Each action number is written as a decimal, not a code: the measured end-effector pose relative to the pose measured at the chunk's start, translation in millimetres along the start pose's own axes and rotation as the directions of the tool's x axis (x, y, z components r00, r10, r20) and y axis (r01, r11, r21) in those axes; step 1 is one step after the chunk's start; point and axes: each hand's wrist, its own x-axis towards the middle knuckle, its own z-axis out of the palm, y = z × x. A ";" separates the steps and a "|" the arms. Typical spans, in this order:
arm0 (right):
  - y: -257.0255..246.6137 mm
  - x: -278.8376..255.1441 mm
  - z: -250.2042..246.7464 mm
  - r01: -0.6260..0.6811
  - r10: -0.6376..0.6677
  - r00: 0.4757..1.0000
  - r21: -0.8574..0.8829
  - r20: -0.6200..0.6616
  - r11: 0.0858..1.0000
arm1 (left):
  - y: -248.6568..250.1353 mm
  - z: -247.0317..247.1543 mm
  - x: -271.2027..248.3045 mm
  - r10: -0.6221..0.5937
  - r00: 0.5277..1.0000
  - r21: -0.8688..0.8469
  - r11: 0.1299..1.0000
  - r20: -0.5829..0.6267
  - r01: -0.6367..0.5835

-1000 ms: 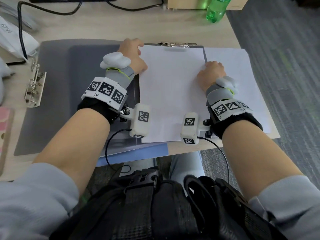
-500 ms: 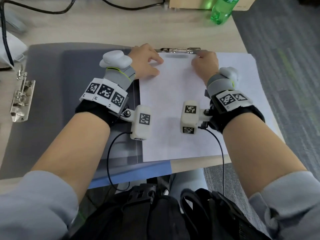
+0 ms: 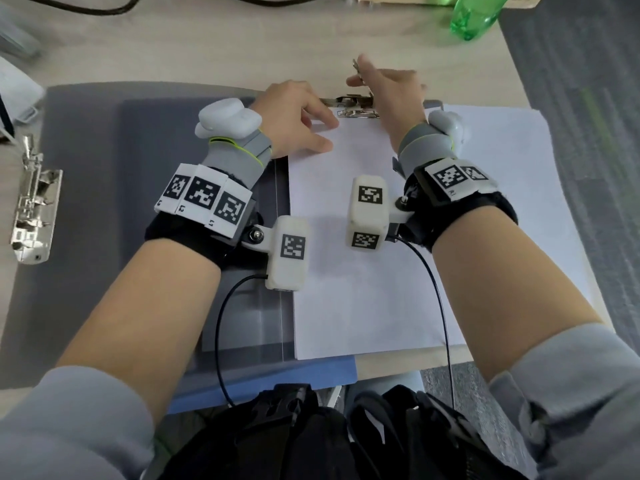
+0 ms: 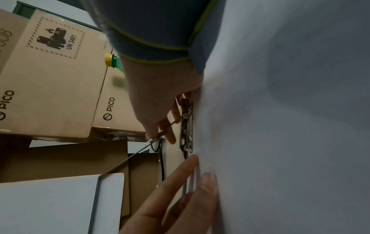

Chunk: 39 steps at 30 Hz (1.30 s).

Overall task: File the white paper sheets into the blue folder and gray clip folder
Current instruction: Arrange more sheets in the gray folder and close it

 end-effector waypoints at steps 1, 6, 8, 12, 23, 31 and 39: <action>-2.3 3.3 1.5 -0.011 0.011 1.000 -0.023 0.012 1.000 | -0.2 0.3 -0.1 0.001 1.000 -0.005 1.000 0.002 -0.001; -10.9 11.3 3.7 -0.004 0.020 0.994 -0.148 0.106 0.989 | -2.9 1.3 -0.8 -0.001 1.000 -0.045 0.999 -0.009 0.000; -11.0 14.8 3.7 0.008 0.025 0.992 -0.264 0.123 0.964 | -3.3 2.0 -0.9 -0.003 1.000 -0.053 0.999 -0.019 0.002; -13.7 14.7 8.9 0.050 0.014 0.989 -0.427 0.145 0.903 | -4.1 2.6 -0.4 -0.009 1.000 -0.067 0.998 -0.026 0.008; -10.9 9.3 10.1 0.115 -0.047 0.988 -0.487 0.150 0.866 | -1.5 1.7 -5.8 0.002 1.000 -0.038 0.999 -0.017 -0.003; -1.2 -15.3 -12.2 0.186 -0.115 0.976 -0.439 0.183 0.879 | 6.4 3.3 -12.3 -0.005 1.000 0.013 1.000 -0.001 0.005; 33.6 -73.0 -57.7 0.117 -0.088 0.992 -0.365 0.095 0.924 | 39.3 21.4 -39.0 -0.061 0.998 0.272 0.961 0.018 0.054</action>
